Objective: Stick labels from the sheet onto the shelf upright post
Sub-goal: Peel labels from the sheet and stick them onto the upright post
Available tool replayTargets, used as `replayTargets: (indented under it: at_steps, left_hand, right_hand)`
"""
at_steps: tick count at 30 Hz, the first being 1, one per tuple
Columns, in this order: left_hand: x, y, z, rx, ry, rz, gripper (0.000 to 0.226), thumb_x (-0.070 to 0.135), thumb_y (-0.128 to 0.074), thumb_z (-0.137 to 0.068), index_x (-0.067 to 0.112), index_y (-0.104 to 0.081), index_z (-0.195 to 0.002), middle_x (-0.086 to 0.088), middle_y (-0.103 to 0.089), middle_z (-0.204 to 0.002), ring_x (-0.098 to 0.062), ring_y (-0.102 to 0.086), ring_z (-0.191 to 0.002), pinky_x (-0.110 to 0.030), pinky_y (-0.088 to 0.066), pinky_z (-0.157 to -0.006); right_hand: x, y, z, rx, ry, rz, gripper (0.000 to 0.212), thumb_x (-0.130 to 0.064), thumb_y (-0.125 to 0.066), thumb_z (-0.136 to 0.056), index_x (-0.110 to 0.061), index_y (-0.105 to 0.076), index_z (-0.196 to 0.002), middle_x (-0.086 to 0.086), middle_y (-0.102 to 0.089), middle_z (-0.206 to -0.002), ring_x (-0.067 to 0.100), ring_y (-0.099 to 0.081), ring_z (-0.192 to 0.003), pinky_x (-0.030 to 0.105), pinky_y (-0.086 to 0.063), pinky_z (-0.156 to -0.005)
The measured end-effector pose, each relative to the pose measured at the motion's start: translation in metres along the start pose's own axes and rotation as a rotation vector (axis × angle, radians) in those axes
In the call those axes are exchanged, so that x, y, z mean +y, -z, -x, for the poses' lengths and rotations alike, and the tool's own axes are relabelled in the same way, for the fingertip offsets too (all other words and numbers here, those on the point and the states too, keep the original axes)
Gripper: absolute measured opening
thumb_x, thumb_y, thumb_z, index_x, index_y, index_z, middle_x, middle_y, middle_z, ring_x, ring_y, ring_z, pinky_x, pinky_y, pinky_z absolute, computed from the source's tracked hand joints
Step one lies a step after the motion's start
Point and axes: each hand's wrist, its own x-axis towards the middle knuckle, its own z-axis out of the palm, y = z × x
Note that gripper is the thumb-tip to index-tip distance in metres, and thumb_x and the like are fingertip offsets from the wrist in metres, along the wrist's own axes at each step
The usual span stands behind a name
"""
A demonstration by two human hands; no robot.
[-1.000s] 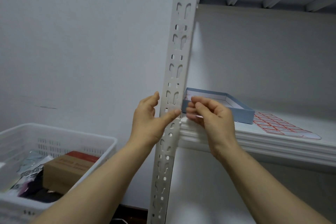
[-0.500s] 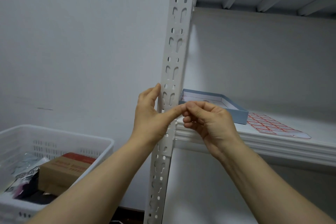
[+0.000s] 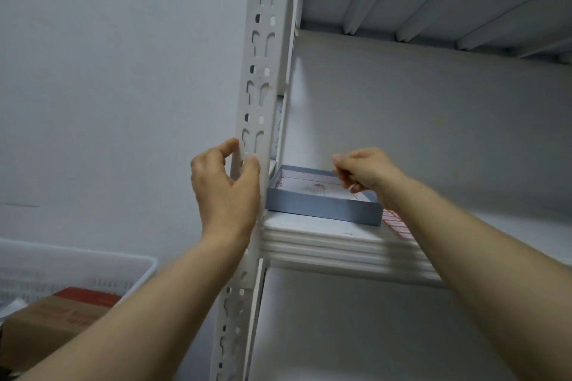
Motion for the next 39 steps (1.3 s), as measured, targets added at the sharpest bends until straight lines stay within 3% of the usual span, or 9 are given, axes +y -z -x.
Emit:
replayTargets:
  at_steps: [3, 6, 13, 16, 20, 22, 25, 28, 39]
  left_hand:
    - [-0.002, -0.004, -0.001, 0.012, 0.017, 0.002, 0.039, 0.021, -0.057, -0.091, 0.021, -0.049, -0.130, 0.007, -0.041, -0.124, -0.012, -0.042, -0.122, -0.022, -0.034, -0.097]
    - [-0.004, -0.004, -0.003, 0.002, 0.052, 0.036, 0.041, 0.020, -0.056, -0.091, 0.022, -0.048, -0.131, 0.004, -0.044, -0.129, -0.012, -0.043, -0.119, -0.024, -0.036, -0.097]
    - [-0.014, 0.002, -0.009, -0.020, 0.137, 0.126, 0.038, 0.018, -0.051, -0.094, 0.021, -0.047, -0.132, 0.002, -0.048, -0.126, -0.006, -0.048, -0.102, -0.024, -0.040, -0.091]
    - [-0.022, 0.008, -0.007, -0.042, 0.189, 0.167, 0.038, 0.018, -0.050, -0.095, 0.020, -0.048, -0.133, 0.010, -0.053, -0.107, 0.005, -0.050, -0.087, -0.014, -0.037, -0.080]
    - [-0.037, 0.018, 0.002, -0.135, 0.265, 0.183, 0.041, 0.014, -0.052, -0.094, 0.018, -0.048, -0.134, 0.021, -0.050, -0.088, 0.009, -0.049, -0.076, 0.000, -0.039, -0.057]
    - [-0.044, 0.023, 0.008, -0.195, 0.312, 0.192, 0.044, 0.014, -0.056, -0.091, 0.017, -0.047, -0.135, 0.018, -0.052, -0.091, 0.008, -0.050, -0.079, 0.000, -0.039, -0.059]
    - [-0.052, 0.027, 0.018, -0.281, 0.358, 0.218, 0.052, 0.027, -0.066, -0.085, 0.019, -0.050, -0.134, 0.008, -0.061, -0.107, 0.003, -0.056, -0.089, -0.010, -0.042, -0.075]
    - [-0.052, 0.022, 0.021, -0.285, 0.345, 0.233, 0.039, 0.034, -0.071, -0.079, 0.017, -0.066, -0.113, 0.003, -0.072, -0.098, -0.002, -0.066, -0.082, -0.008, -0.050, -0.062]
    - [-0.059, 0.024, 0.019, -0.327, 0.359, 0.364, 0.014, 0.015, -0.070, -0.082, 0.023, -0.071, -0.094, 0.005, -0.075, -0.081, -0.002, -0.068, -0.072, -0.012, -0.051, -0.061]
  right_hand:
    - [0.003, -0.002, -0.011, -0.101, 0.016, 0.052, 0.007, 0.000, -0.062, -0.086, -0.004, -0.068, -0.086, 0.002, -0.061, -0.067, 0.008, -0.056, -0.057, 0.019, -0.044, -0.060]
    - [0.007, -0.002, -0.020, -0.099, 0.000, 0.014, 0.018, 0.009, -0.061, -0.083, 0.002, -0.068, -0.098, 0.002, -0.067, -0.063, 0.006, -0.061, -0.047, 0.017, -0.048, -0.056]
    - [0.014, -0.013, -0.029, 0.006, 0.087, 0.421, 0.013, -0.023, -0.080, -0.073, -0.014, -0.073, -0.065, -0.005, -0.070, -0.062, 0.012, -0.060, -0.063, 0.030, -0.051, -0.070]
    - [0.017, -0.016, -0.029, -0.001, 0.091, 0.464, 0.019, -0.003, -0.071, -0.079, -0.021, -0.073, -0.075, -0.003, -0.069, -0.073, 0.017, -0.068, -0.079, 0.035, -0.054, -0.086]
    - [0.015, -0.020, -0.019, 0.139, 0.119, 0.494, 0.018, -0.033, -0.062, -0.088, -0.022, -0.075, -0.092, -0.002, -0.074, -0.089, 0.017, -0.068, -0.086, 0.034, -0.052, -0.085]
    - [0.011, -0.028, -0.009, 0.175, 0.240, 0.401, 0.023, -0.021, -0.060, -0.090, -0.020, -0.070, -0.111, -0.002, -0.069, -0.112, 0.018, -0.061, -0.106, 0.031, -0.046, -0.094]
    - [0.003, -0.049, 0.018, 0.163, 0.373, -0.025, 0.026, -0.004, -0.053, -0.093, -0.011, -0.067, -0.113, -0.001, -0.066, -0.103, 0.013, -0.063, -0.091, 0.023, -0.052, -0.086]
    - [-0.006, -0.075, 0.050, 0.013, 0.325, -0.292, 0.021, -0.005, -0.048, -0.095, -0.013, -0.066, -0.104, 0.004, -0.069, -0.094, 0.015, -0.066, -0.081, 0.023, -0.056, -0.079]
    - [-0.004, -0.092, 0.060, -0.271, 0.134, -0.481, 0.019, -0.016, -0.049, -0.097, -0.009, -0.066, -0.101, 0.009, -0.072, -0.103, 0.022, -0.068, -0.099, 0.036, -0.053, -0.092]
